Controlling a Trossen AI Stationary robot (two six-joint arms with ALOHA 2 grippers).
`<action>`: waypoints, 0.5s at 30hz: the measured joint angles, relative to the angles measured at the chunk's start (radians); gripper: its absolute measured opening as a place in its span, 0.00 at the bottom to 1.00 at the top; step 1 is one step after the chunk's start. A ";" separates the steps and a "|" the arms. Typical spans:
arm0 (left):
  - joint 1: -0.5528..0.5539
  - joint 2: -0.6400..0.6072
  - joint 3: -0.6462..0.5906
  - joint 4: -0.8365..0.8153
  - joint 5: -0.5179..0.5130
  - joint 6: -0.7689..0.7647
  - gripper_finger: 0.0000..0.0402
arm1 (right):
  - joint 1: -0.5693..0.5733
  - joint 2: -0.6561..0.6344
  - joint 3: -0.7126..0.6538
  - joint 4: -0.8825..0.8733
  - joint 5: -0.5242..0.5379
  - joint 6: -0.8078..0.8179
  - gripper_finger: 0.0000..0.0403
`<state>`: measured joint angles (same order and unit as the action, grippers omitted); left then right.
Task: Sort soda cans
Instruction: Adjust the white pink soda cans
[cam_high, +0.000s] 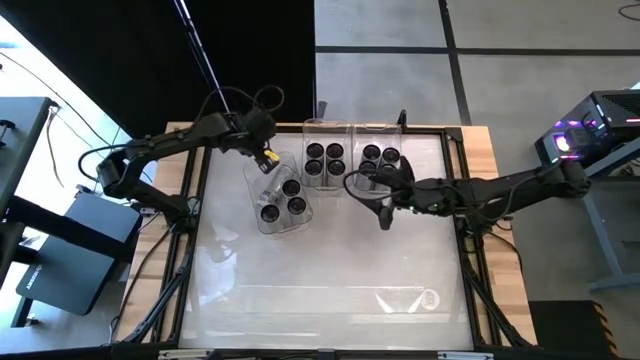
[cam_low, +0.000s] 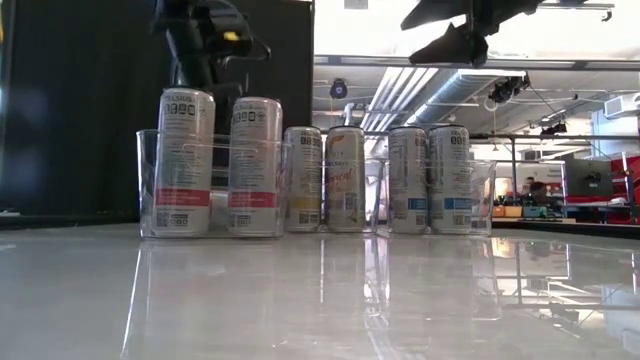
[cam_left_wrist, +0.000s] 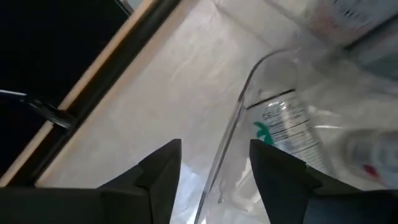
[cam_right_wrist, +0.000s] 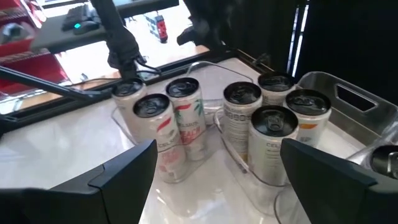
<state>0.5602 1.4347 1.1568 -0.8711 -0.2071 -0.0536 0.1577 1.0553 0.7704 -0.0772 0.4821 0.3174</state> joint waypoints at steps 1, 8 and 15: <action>-0.001 0.000 0.024 -0.023 0.000 -0.011 0.47 | 0.000 0.006 0.000 0.000 0.006 0.000 0.84; -0.061 -0.012 0.155 -0.156 0.000 -0.100 0.46 | 0.000 0.016 0.000 0.000 0.024 -0.006 0.84; -0.278 -0.073 0.132 -0.168 -0.074 -0.325 0.41 | 0.000 0.016 0.000 -0.001 0.030 -0.037 0.84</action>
<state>0.2821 1.3614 1.2886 -1.0387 -0.2814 -0.3790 0.1577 1.0718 0.7704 -0.0779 0.5118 0.2802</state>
